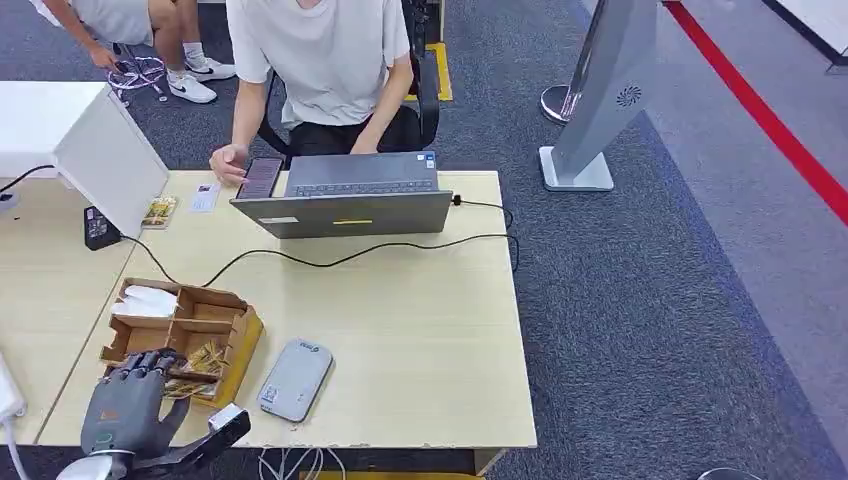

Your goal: Pass the card to the sensor for recognition and then transmit it.

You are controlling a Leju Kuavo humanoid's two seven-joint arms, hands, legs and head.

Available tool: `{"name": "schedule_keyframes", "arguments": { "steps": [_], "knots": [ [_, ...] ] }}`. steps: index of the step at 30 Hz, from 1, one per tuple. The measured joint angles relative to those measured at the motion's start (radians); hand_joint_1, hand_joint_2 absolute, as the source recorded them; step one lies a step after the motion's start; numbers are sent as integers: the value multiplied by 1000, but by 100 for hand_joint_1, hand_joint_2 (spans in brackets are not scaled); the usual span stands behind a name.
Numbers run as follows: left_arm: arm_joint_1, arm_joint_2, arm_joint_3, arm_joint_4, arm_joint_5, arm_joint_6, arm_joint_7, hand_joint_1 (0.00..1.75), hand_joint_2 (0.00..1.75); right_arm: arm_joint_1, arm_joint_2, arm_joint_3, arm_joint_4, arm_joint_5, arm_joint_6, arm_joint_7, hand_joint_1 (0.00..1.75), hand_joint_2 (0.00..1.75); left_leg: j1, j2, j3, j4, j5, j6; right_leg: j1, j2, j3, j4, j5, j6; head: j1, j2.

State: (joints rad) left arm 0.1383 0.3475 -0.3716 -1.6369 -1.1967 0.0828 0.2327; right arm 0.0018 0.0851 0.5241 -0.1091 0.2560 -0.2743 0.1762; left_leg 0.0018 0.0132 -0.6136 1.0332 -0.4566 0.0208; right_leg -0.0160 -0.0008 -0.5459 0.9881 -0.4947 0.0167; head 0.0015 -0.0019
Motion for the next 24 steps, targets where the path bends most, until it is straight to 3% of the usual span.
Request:
{"name": "schedule_keyframes", "arguments": {
  "steps": [24],
  "knots": [
    [0, -2, 11, 0, 5, 4, -6, 175, 175, 0, 0, 3, 0, -1, -1, -2, 0, 175, 0, 0, 0, 0, 0, 0, 0, 0, 0, 0, 0, 0, 0, 0]
  ]
}}
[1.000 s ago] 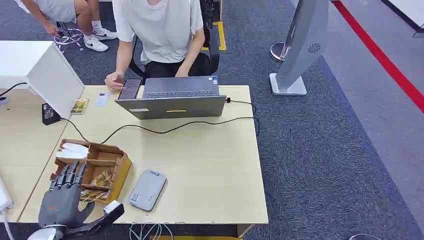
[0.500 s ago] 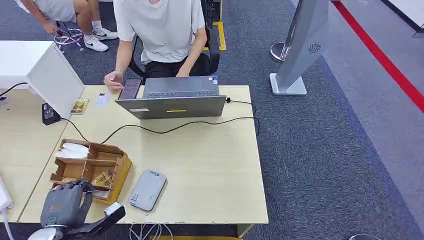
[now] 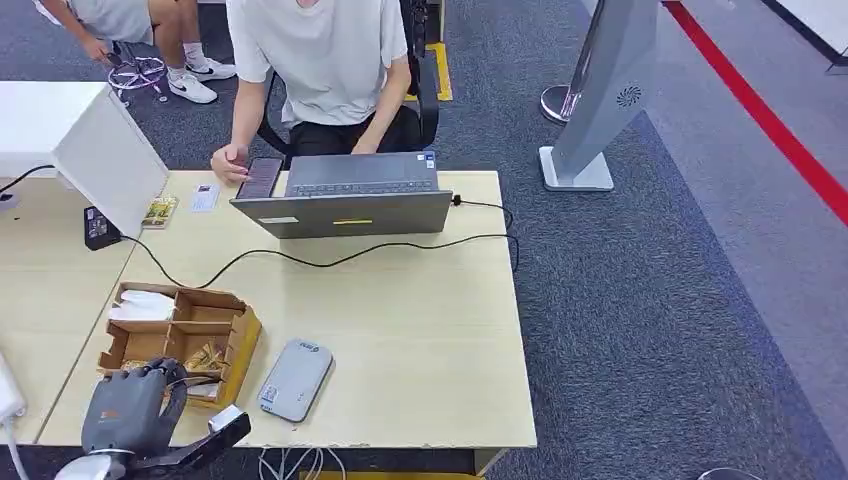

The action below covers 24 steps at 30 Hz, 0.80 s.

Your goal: Pass the card to the sensor for recognition and then transmit it.

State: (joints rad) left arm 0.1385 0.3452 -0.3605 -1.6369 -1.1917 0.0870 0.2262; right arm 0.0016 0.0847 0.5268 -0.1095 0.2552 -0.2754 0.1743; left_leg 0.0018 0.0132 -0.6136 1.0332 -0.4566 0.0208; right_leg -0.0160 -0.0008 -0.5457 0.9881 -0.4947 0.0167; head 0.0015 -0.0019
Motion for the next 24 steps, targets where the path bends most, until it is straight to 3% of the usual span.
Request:
{"name": "schedule_keyframes", "arguments": {
  "steps": [9, 12, 14, 18, 24],
  "knots": [
    [0, -13, 3, -27, -51, 55, -24, 175, 175, 0, 0, 8, 0, -11, -10, -3, 0, 175, 0, 0, 0, 0, 0, 0, 0, 0, -1, 0, 0, 0, 0, 0],
    [-1, 17, 0, -122, -114, 103, -50, 175, 175, 1, 0, 9, 1, -24, -17, -11, 0, 175, 0, 0, 0, 0, 0, 0, 0, 0, 0, 0, 0, 0, 0, 0],
    [-2, 34, 0, -174, -122, 100, -50, 175, 175, 1, 0, 9, 2, -23, -17, -12, 0, 175, 0, 0, 0, 0, 0, 0, 0, 0, 0, 0, 0, 0, 0, 0],
    [-2, 52, -2, -227, -126, 103, -51, 175, 175, 1, 0, 9, 3, -24, -17, -13, 0, 175, 0, 0, 0, 0, 0, 0, 0, 0, -1, 0, 0, 0, 0, 0],
    [-2, 98, -8, -318, -180, 179, -73, 175, 175, 2, 0, 9, 6, -39, -18, -25, 0, 175, 0, 0, 0, 0, 0, 0, 0, 0, -1, 0, 0, 0, 0, 0]
  ]
}}
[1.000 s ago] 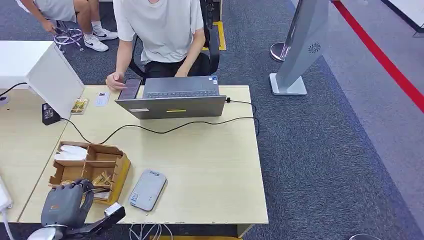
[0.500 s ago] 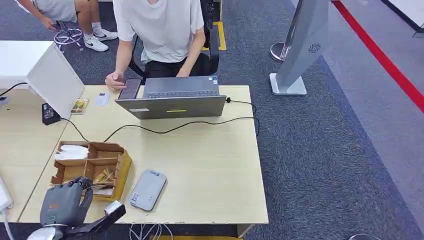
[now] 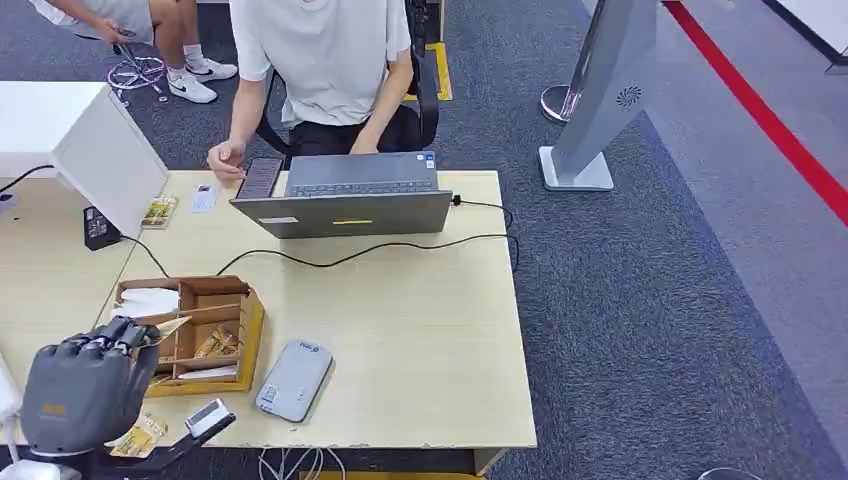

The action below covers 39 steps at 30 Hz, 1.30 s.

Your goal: Pass the card to the sensor for recognition and then transmit it.

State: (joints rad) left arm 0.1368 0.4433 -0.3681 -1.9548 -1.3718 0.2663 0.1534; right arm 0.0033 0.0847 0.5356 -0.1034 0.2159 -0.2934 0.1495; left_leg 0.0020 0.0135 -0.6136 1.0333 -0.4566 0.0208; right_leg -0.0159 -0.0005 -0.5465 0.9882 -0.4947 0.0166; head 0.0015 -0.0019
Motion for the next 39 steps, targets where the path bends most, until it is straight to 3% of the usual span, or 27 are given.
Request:
{"name": "schedule_keyframes", "arguments": {
  "steps": [6, 10, 12, 14, 19, 23, 29, 36, 37, 39],
  "knots": [
    [-50, 47, -6, -82, 25, 19, -9, 175, 175, 0, 0, 3, 6, -4, -3, -9, 0, 175, 0, 0, 0, 0, 0, 0, 0, 0, 0, 0, 0, 0, 0, 0],
    [-233, 12, -6, -36, 68, -50, 15, 175, 175, -2, 0, 22, 9, 14, 5, -15, 0, 175, 0, -5, 0, 0, 3, 3, 0, -6, 1, 0, 1, 1, 0, 0],
    [-370, -32, -6, 78, 74, -75, 21, 175, 175, -5, -3, 41, 8, 39, 17, -16, 0, 175, 0, -8, -1, 0, 5, 3, 0, -8, 1, 0, 3, 2, 0, 0],
    [-513, -71, -5, 246, 76, -60, 6, 175, 175, -12, -8, 61, 5, 64, 37, -10, 0, 175, 0, -8, -1, 0, 8, 2, 0, -8, 0, 0, 6, 1, 0, 0],
    [-797, -165, 9, 764, 54, 160, -81, 175, 175, -16, -25, 106, -17, 95, 72, -1, 0, 175, 0, -3, -2, 0, 11, 3, 0, -3, 0, 1, 11, 1, -2, 0],
    [-901, -213, 12, 1058, 28, 274, -87, 175, 175, -16, -34, 118, -27, 89, 87, -4, 0, 175, 0, 0, -2, 1, 11, 3, -1, 0, -1, 1, 12, 2, -2, 0],
    [-962, -255, 14, 1261, 24, 290, -85, 175, 175, -20, -42, 124, -30, 88, 93, -1, 0, 175, 0, -2, -2, 1, 10, 4, -1, -1, 0, 0, 11, 2, -3, 0],
    [-975, -279, 14, 1344, 23, 289, -83, 175, 175, -20, -45, 130, -34, 88, 92, -1, 0, 175, 0, 0, -4, 1, 10, 4, -1, 0, -2, 0, 11, 2, -2, 0],
    [-976, -280, 14, 1350, 23, 289, -83, 0, 175, -20, -46, 130, -34, 88, 92, -1, 0, 175, 0, 0, -4, 1, 10, 4, -1, 0, -2, 0, 11, 2, -2, 0],
    [-979, -282, 14, 1360, 23, 289, -83, 0, 175, -20, -46, 130, -35, 88, 92, -1, 0, 175, 0, 0, -5, 1, 10, 4, -1, 0, -3, 0, 11, 2, -2, 0]
  ]
}}
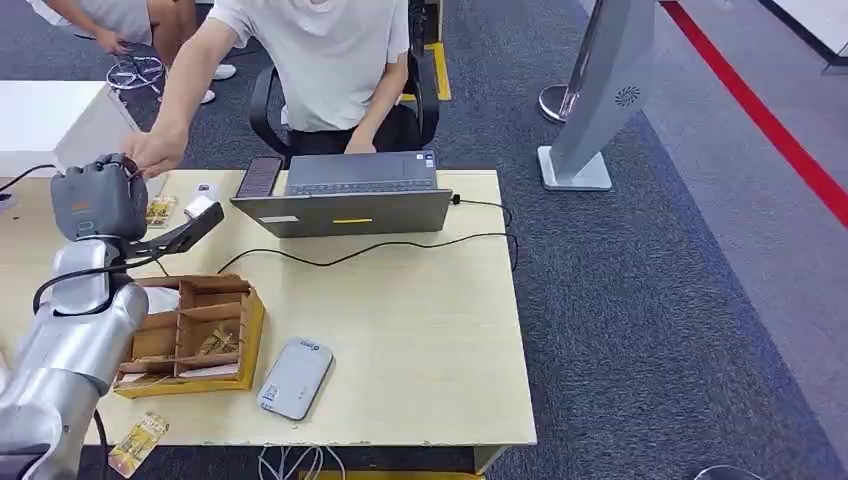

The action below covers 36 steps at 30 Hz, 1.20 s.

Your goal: Pass the card to the sensor for recognition and then transmit it.

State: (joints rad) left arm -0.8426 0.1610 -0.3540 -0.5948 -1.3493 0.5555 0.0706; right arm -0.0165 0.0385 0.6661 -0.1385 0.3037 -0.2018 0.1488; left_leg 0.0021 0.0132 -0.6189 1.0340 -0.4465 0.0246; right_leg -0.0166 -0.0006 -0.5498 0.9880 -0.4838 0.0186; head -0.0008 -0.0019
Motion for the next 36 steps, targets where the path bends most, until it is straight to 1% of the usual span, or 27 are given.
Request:
{"name": "schedule_keyframes", "arguments": {
  "steps": [3, 6, 8, 10, 12, 14, 15, 16, 17, 20, 21, 22, 24, 26, 27, 29, 33, 34, 35, 36],
  "knots": [
    [-1, -3, 0, 9, 11, -9, -12, 0, 175, 0, -1, 0, 0, -1, 0, 0, 0, 175, 0, 0, 0, 0, 0, 0, 0, 0, 0, 0, 0, 0, 0, 0],
    [3, -7, 8, 9, 38, 8, -44, 0, 175, 0, -2, 0, -2, -4, -3, -7, 0, 175, 0, 0, -1, 0, 0, 0, 0, 0, 0, 0, 0, 0, 0, 0],
    [8, -9, 9, 6, 39, 10, -45, 0, 175, 0, -2, 0, -2, -10, -4, -7, 0, 175, 0, 0, -1, 0, 0, 0, 0, 0, 0, 0, 0, 0, 0, 0],
    [28, -8, 14, -27, 39, 10, -45, 0, 175, 1, -2, 0, -3, -14, -10, -7, 0, 175, 0, 0, -1, 0, 0, 0, 0, 0, 0, 0, 0, 0, 0, 0],
    [64, -3, 18, -99, 45, 0, -49, 0, 175, 1, -2, 0, -3, -16, -15, -6, 0, 175, 0, 0, -1, 0, 0, 0, 0, 0, 0, 0, 0, 0, 0, 0],
    [111, 8, 20, -190, 61, -27, -57, 0, 175, 1, -2, 0, -3, -20, -18, -6, 0, 175, 0, 0, -1, 0, 0, 0, 0, 0, 0, 0, 0, 0, 0, 0],
    [143, 16, 21, -255, 84, -59, -64, 0, 175, 1, -2, 0, -3, -27, -19, -6, 0, 175, 0, 1, -1, 0, 0, 0, 0, 1, -1, 0, 0, 0, 0, 0],
    [185, 30, 22, -337, 109, -91, -68, 0, 175, 1, -2, -1, -3, -35, -21, -6, 0, 175, 0, 2, -1, 0, -1, -1, 0, 2, -1, 0, 0, 0, 0, 0],
    [227, 43, 22, -422, 118, -108, -72, 0, 175, 2, -2, -2, -2, -37, -24, -6, 0, 175, -1, 3, -1, 0, -2, 0, 0, 3, -1, 0, 0, 0, 0, 0],
    [381, 92, 28, -683, 113, -108, -73, 0, 175, 8, -2, -7, -2, -55, -37, -7, 0, 175, -1, 5, -1, 0, -4, -1, 0, 5, -1, 0, -2, 0, 0, 0],
    [436, 107, 34, -783, 100, -98, -73, 0, 175, 9, -2, -11, -2, -60, -38, -8, 0, 175, -1, 5, 0, 0, -4, -1, 0, 5, -1, 0, -3, -2, 0, 0],
    [510, 132, 43, -879, 78, -74, -71, 0, 175, 11, -2, -17, -1, -69, -41, -12, 0, 175, -1, 6, 0, -1, -6, -3, 0, 6, -1, 0, -4, -1, 0, 0],
    [649, 165, 71, -1046, 26, 5, -60, 0, 175, 15, -2, -24, -1, -73, -51, -21, 0, 175, -1, 7, 1, -1, -8, -2, 0, 7, 0, 0, -6, -1, 1, 0],
    [796, 189, 114, -1191, 4, 76, -52, 0, 175, 18, 0, -27, -1, -73, -56, -23, 0, 175, -1, 8, 2, 0, -11, -2, 0, 7, -1, 0, -8, -2, 0, 0],
    [843, 198, 135, -1243, 0, 96, -52, 0, 175, 20, 1, -28, 0, -73, -57, -23, 0, 175, 0, 7, 2, 0, -11, -2, 0, 7, -2, -1, -10, -1, 0, 0],
    [902, 213, 166, -1315, 2, 103, -53, 0, 175, 20, 1, -30, 1, -73, -57, -23, 0, 175, 0, 1, 2, 0, -12, -1, 0, 1, 0, -1, -13, 0, 0, 0],
    [963, 224, 196, -1395, 21, 106, -63, 0, 175, 16, 1, -34, 1, -77, -58, -24, 0, 175, 0, -1, 2, -1, -11, -1, 0, -1, 4, 0, -12, 0, 0, 0],
    [985, 224, 208, -1411, 71, 107, -63, 0, 175, 17, 1, -34, 1, -81, -61, -26, 0, 175, 0, 0, 3, -1, -12, -1, 0, 0, 4, 0, -12, -1, 0, 0],
    [1011, 224, 225, -1425, 144, 101, -71, 0, 175, 17, 1, -34, 1, -85, -64, -29, 0, 175, 0, 1, 4, -1, -12, -2, 0, 1, 4, 0, -11, -1, 0, 0],
    [1038, 222, 259, -1441, 284, 78, -103, 0, 175, 19, 1, -34, 2, -86, -68, -34, 0, 175, 0, 3, 4, -1, -12, -2, 0, 3, 4, 0, -11, -1, 0, 0]
  ]
}}
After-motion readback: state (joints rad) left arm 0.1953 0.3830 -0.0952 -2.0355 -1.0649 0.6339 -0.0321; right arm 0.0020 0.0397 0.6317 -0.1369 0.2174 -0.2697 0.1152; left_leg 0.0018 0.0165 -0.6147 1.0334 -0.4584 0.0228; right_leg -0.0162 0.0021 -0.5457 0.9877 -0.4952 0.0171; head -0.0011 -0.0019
